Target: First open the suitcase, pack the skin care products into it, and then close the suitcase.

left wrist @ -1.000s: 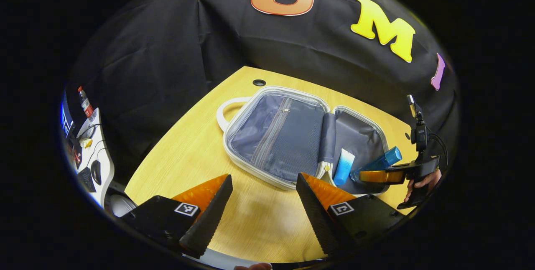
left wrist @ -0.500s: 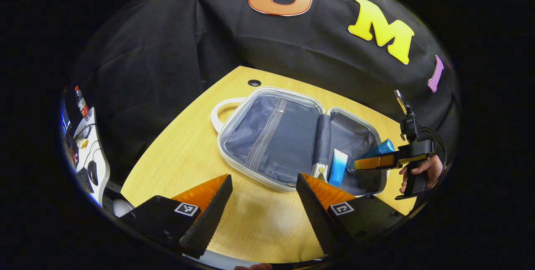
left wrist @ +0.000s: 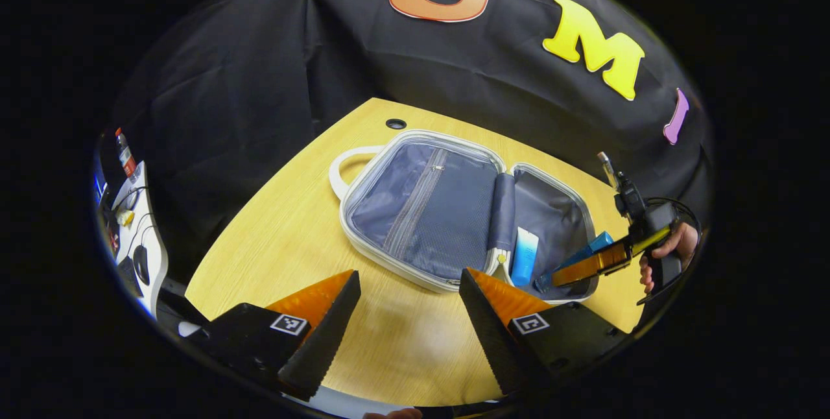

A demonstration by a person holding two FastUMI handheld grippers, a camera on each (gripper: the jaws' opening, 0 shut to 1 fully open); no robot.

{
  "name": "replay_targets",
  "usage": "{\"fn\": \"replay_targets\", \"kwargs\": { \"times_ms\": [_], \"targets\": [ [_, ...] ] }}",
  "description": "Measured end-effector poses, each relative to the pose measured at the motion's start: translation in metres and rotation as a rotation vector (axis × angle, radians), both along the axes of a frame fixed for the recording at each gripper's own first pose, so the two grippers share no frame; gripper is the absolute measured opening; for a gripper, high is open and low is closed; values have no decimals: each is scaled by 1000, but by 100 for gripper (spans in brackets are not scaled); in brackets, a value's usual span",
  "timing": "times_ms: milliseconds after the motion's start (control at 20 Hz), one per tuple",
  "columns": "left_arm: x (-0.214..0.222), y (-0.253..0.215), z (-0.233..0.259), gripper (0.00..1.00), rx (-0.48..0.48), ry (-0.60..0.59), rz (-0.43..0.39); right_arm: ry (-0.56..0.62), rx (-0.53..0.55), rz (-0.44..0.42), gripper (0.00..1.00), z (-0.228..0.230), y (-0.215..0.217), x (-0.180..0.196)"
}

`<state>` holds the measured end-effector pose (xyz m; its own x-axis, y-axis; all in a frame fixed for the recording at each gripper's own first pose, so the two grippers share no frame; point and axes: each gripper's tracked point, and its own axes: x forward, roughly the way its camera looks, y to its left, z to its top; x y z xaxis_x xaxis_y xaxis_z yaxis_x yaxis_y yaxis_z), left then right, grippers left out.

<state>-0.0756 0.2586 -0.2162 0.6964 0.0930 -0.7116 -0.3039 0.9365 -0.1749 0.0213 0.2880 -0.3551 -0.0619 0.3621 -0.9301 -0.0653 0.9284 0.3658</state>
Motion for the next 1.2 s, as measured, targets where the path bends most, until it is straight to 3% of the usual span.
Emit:
{"fn": "replay_targets", "kwargs": {
  "times_ms": [100, 200, 250, 300, 400, 700, 950, 1200],
  "targets": [
    [2, -2, 4, 100, 5, -10, -10, 42, -2, -46, 28, 0, 3, 10],
    [4, -4, 9, 100, 7, -21, -15, 41, -45, -40, 30, -7, 4, 21],
    [4, -4, 11, 100, 6, -26, -17, 16, -97, -17, 27, -14, -1, 26],
    [4, -4, 11, 100, 7, -30, -18, -6, -129, 5, 34, -21, -3, 30],
    [2, -3, 12, 100, 14, -37, -17, -29, -114, -12, 27, -14, 5, 37],
    [-4, 6, 9, 100, -4, -35, 12, -16, -51, -154, 29, -13, 15, 24],
    [4, 6, 9, 100, -4, -45, -11, -101, -53, -111, 27, -13, 10, 20],
    [13, 17, 11, 100, 24, -66, -67, -282, -115, 4, 55, 2, -7, 12]
  ]
}}
